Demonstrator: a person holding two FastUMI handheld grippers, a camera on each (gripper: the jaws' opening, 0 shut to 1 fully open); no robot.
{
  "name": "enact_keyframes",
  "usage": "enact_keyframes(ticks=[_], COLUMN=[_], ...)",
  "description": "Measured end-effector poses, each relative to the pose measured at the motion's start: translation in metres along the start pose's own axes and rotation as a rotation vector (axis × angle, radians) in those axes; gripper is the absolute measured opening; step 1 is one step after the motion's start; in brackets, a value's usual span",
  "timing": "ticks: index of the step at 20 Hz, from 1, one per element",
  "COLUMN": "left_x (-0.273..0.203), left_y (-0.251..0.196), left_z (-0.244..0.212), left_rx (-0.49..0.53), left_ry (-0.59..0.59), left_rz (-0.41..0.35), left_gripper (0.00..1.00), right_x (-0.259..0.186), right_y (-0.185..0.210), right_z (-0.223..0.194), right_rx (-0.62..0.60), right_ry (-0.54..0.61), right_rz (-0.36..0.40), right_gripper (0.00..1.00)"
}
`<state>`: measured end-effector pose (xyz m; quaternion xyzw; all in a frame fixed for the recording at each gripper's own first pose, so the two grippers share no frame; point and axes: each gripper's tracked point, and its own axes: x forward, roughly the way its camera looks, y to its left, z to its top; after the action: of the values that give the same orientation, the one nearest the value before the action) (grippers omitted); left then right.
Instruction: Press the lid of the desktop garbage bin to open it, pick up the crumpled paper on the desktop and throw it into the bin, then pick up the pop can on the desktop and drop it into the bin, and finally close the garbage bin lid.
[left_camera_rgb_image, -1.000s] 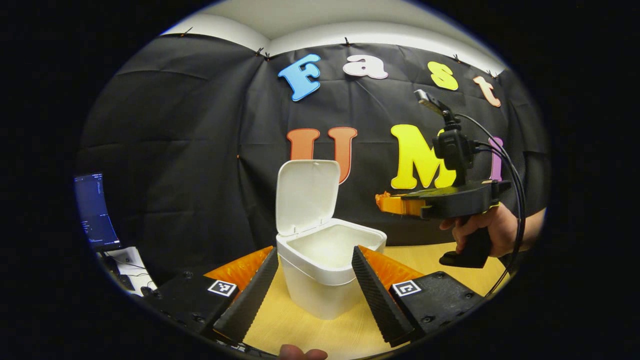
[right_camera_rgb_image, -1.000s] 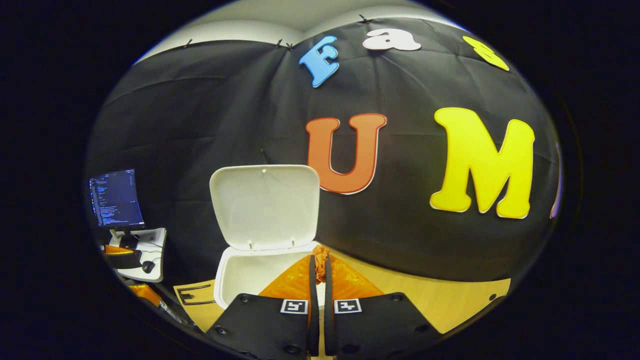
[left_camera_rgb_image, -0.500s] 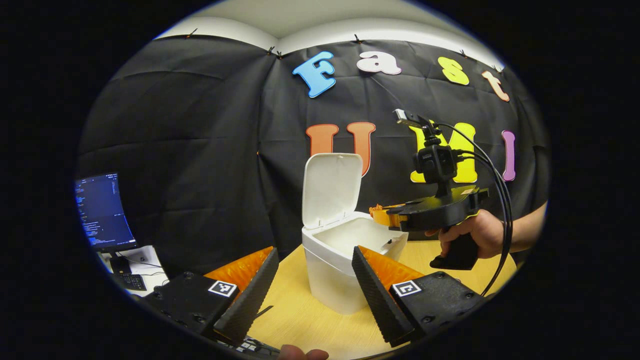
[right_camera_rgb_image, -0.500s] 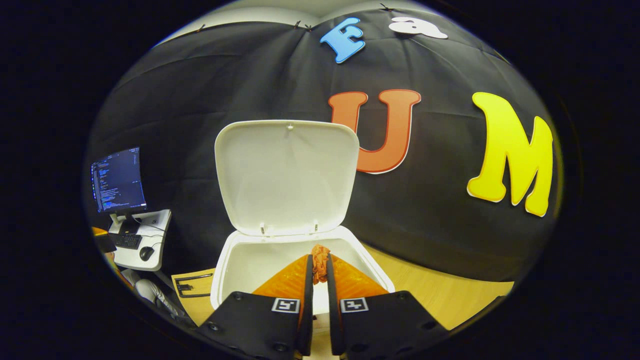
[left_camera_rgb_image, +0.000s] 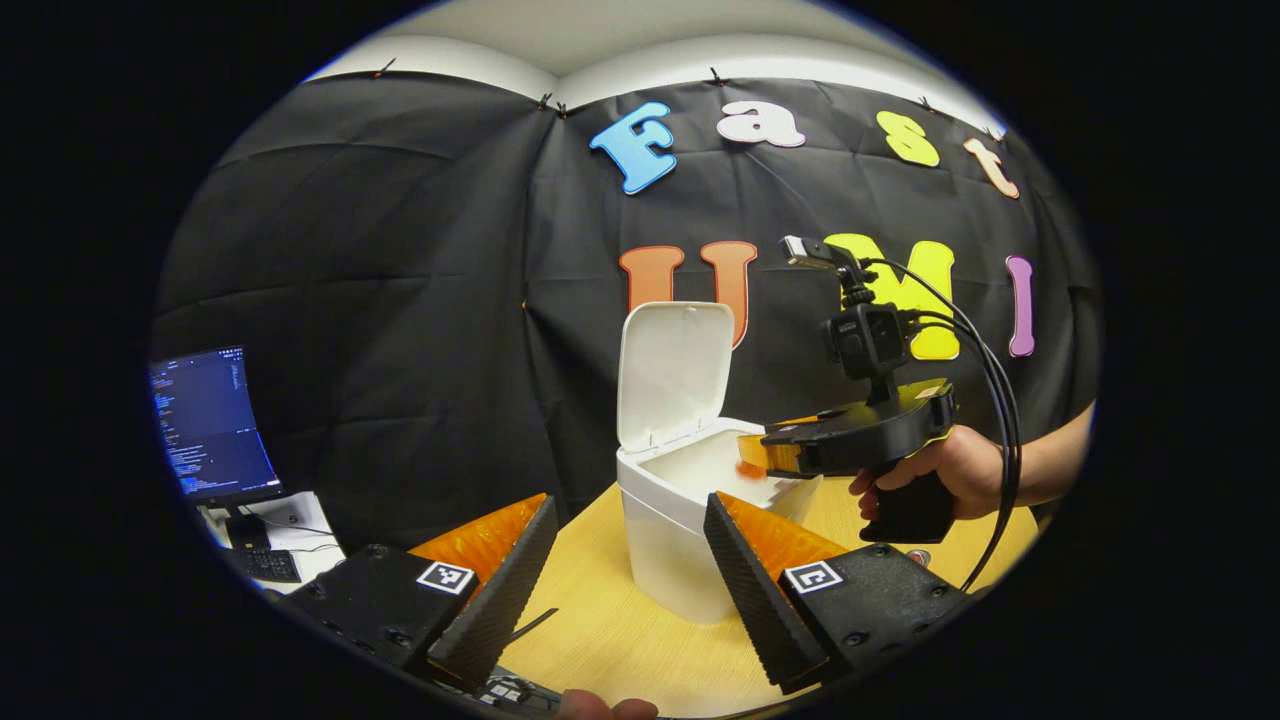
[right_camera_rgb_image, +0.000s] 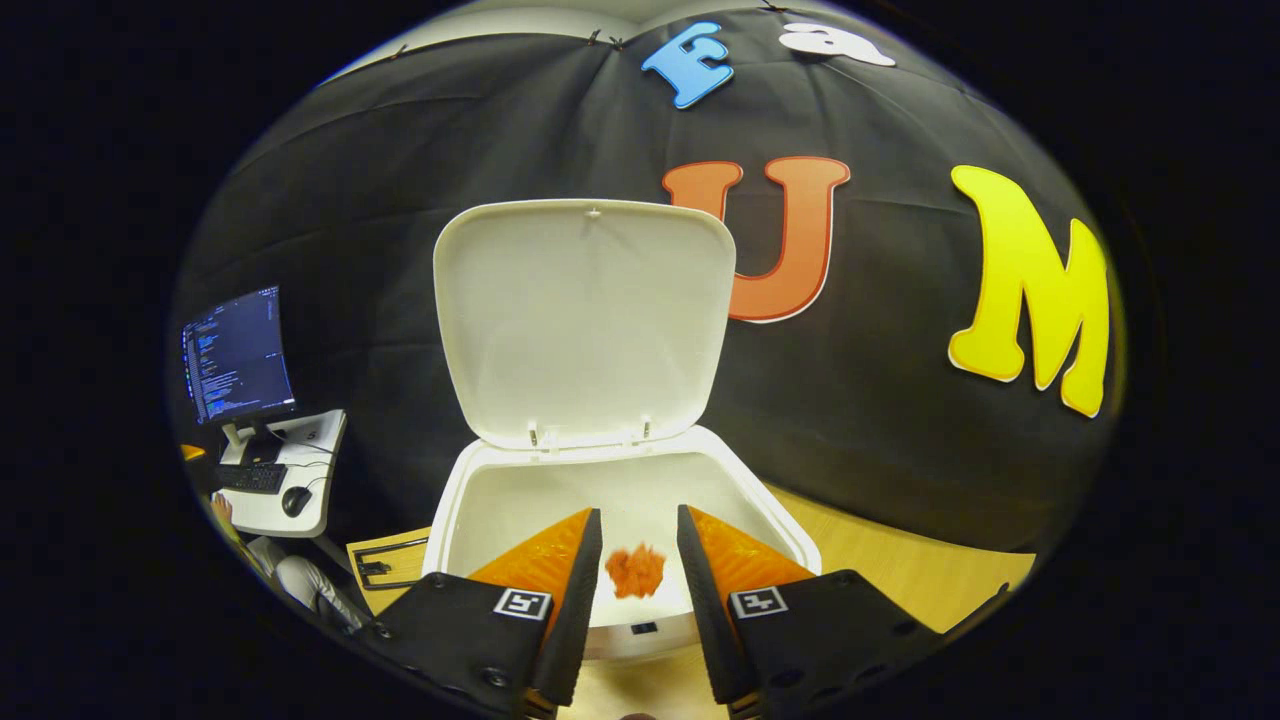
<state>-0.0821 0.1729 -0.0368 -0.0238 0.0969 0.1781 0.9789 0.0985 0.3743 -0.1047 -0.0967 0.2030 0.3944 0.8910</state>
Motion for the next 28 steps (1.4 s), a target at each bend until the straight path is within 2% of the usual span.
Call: enact_keyframes(ticks=[1, 3, 7, 11, 14, 20, 23, 28], left_x=[0.000, 0.000, -0.003, 0.000, 0.007, 0.009, 0.006, 0.002], left_y=[0.000, 0.000, -0.002, -0.021, -0.045, -0.104, -0.144, -0.198], left_z=[-0.001, -0.001, -0.003, -0.004, -0.008, -0.020, -0.039, -0.080], left_rx=[0.000, 0.002, 0.018, 0.029, 0.033, 0.063, 0.083, 0.123], left_ry=[0.001, 0.000, -0.002, -0.016, -0.009, -0.027, -0.027, 0.007], left_rz=[-0.004, -0.011, -0.045, -0.112, -0.162, -0.299, -0.393, -0.507], left_gripper=[0.97, 0.97, 0.97, 0.97, 0.97, 0.97, 0.97, 0.97], right_x=[-0.001, -0.004, -0.020, -0.060, -0.098, -0.186, -0.241, -0.296], right_y=[-0.001, -0.001, -0.010, -0.039, -0.066, -0.129, -0.168, -0.205], right_z=[-0.001, 0.000, 0.011, 0.027, 0.033, 0.028, 0.014, -0.025], right_rx=[0.002, 0.011, 0.057, 0.112, 0.129, 0.155, 0.164, 0.175], right_ry=[0.000, -0.005, -0.055, -0.142, -0.194, -0.293, -0.340, -0.320], right_rz=[-0.002, -0.001, -0.018, -0.085, -0.146, -0.291, -0.403, -0.495], right_gripper=[0.50, 0.60, 0.67, 0.83, 0.87, 0.87, 0.88, 0.89])
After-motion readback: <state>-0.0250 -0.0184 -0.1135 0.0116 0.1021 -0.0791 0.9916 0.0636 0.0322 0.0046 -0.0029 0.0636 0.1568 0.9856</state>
